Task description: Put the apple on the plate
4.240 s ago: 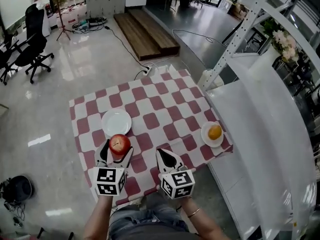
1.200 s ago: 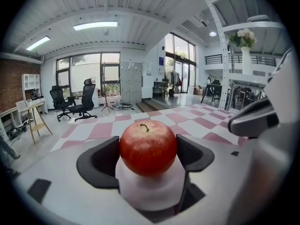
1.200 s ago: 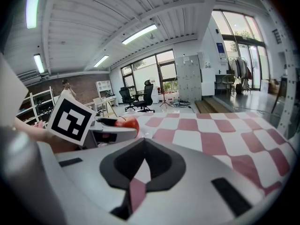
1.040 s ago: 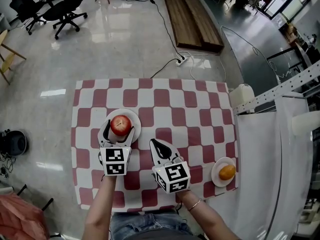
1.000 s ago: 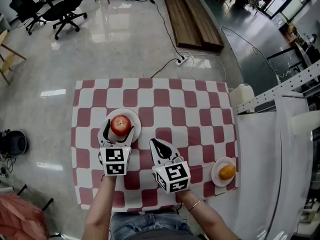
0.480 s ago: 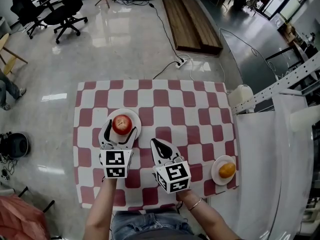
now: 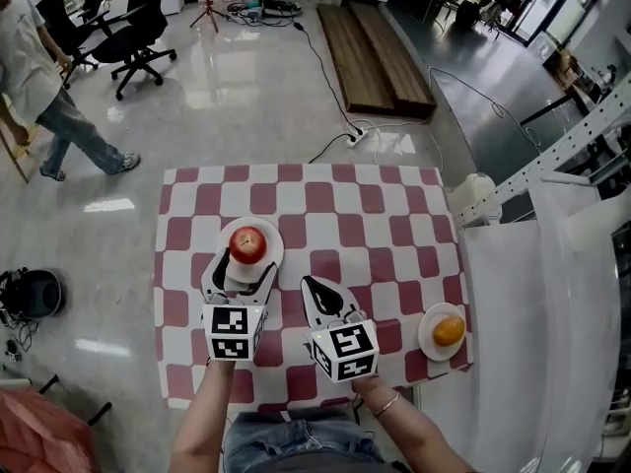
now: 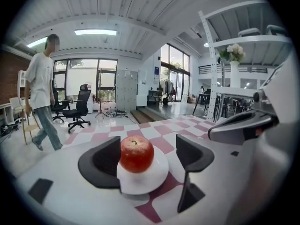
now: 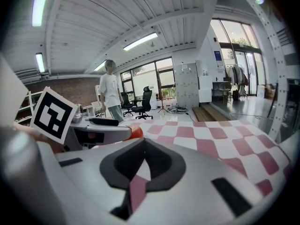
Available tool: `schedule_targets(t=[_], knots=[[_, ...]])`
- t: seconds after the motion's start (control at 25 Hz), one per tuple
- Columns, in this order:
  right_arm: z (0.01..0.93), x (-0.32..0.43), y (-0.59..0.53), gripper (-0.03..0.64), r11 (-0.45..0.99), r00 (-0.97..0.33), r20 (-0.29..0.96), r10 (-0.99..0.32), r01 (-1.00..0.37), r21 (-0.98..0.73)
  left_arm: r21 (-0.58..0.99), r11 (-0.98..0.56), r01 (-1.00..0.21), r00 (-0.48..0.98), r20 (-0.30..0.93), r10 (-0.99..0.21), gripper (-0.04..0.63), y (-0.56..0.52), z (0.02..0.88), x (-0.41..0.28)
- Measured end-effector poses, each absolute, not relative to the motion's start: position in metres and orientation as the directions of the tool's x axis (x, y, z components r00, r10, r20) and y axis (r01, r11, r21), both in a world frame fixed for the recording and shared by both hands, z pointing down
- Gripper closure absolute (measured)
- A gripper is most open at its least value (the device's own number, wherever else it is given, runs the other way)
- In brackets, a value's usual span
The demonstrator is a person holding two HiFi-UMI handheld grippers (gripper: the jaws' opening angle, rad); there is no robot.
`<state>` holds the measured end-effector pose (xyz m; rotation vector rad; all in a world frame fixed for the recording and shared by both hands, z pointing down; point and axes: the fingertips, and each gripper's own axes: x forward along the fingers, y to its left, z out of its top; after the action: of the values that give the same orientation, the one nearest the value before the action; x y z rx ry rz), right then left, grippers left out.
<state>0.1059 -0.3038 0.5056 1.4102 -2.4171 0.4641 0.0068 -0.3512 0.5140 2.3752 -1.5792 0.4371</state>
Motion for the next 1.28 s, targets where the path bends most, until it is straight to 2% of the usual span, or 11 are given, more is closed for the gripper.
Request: schedule_targets(t=[0.24,0.44,0.84,1.28], knots=[[0.496,0.104,-0.29,0.606,0.452,-0.457,0.398,-0.796,-0.885,-0.112,0.081,-0.396,-0.915,0.397,0.367,-0.841,0.224,-0.329,0.503,0.003],[0.491,0.1,-0.277,0.606,0.44,-0.443,0.389,-0.808,-0.892,-0.102,0.092,-0.376,-0.922,0.384,0.345,-0.856,0.327,-0.313,0.496,-0.011],[0.481,0.085,-0.244,0.606,0.421,-0.425,0.372,-0.825,-0.902,-0.097,0.101,-0.428,-0.898,0.437,0.314,-0.843,0.388,-0.274,0.48,-0.03],[0.468,0.085,-0.205,0.606,0.374,-0.377,0.351,-0.857,-0.924,-0.08,0.091,-0.457,-0.885,0.462,0.304,-0.833,0.506,-0.229,0.473,-0.042]])
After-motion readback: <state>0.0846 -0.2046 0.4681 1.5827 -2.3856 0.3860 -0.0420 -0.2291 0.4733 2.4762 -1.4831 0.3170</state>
